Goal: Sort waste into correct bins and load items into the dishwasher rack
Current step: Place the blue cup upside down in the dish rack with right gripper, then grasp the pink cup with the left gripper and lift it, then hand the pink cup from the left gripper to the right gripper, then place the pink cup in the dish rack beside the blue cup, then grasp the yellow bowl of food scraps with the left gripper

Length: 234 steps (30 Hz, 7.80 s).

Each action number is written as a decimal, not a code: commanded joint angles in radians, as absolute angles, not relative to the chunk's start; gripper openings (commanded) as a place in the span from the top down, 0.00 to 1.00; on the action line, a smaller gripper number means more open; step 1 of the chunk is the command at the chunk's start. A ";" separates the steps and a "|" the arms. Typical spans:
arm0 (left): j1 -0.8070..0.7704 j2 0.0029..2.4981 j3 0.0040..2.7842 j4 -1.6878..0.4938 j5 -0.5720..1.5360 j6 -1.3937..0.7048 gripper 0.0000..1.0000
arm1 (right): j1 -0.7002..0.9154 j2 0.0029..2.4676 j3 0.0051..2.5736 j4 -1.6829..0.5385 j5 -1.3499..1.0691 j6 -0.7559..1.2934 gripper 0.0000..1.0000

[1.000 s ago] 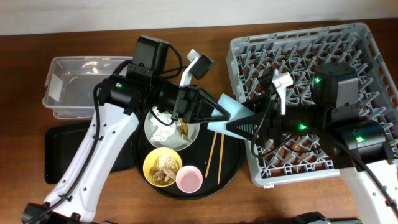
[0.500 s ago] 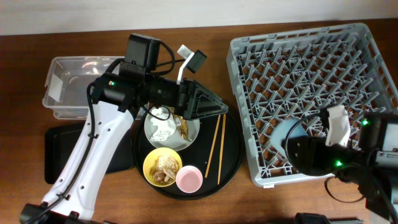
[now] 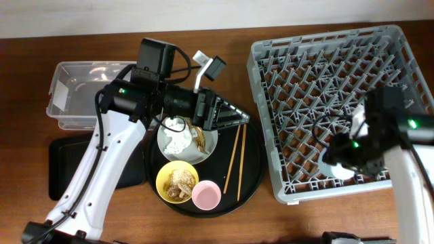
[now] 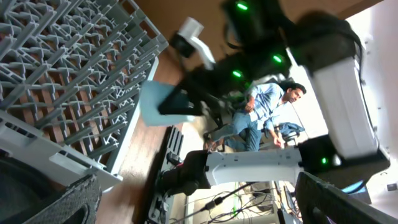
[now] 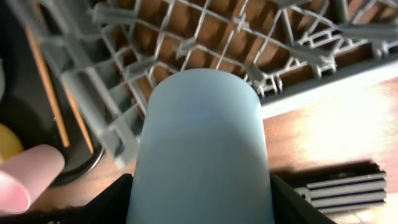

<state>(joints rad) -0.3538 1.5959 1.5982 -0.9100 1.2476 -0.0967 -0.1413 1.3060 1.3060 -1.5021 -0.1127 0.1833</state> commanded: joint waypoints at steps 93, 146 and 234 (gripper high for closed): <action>-0.404 1.471 1.567 -0.800 1.574 -0.062 1.00 | 0.087 1.213 1.552 -1.228 -1.126 -0.242 0.11; -0.403 1.471 1.566 -0.937 0.997 -0.062 0.01 | -0.294 1.496 1.552 -1.477 -0.006 0.215 0.47; -0.692 1.605 0.920 -0.828 -0.054 -0.635 0.96 | -0.294 1.062 1.613 -1.530 -0.434 0.101 0.15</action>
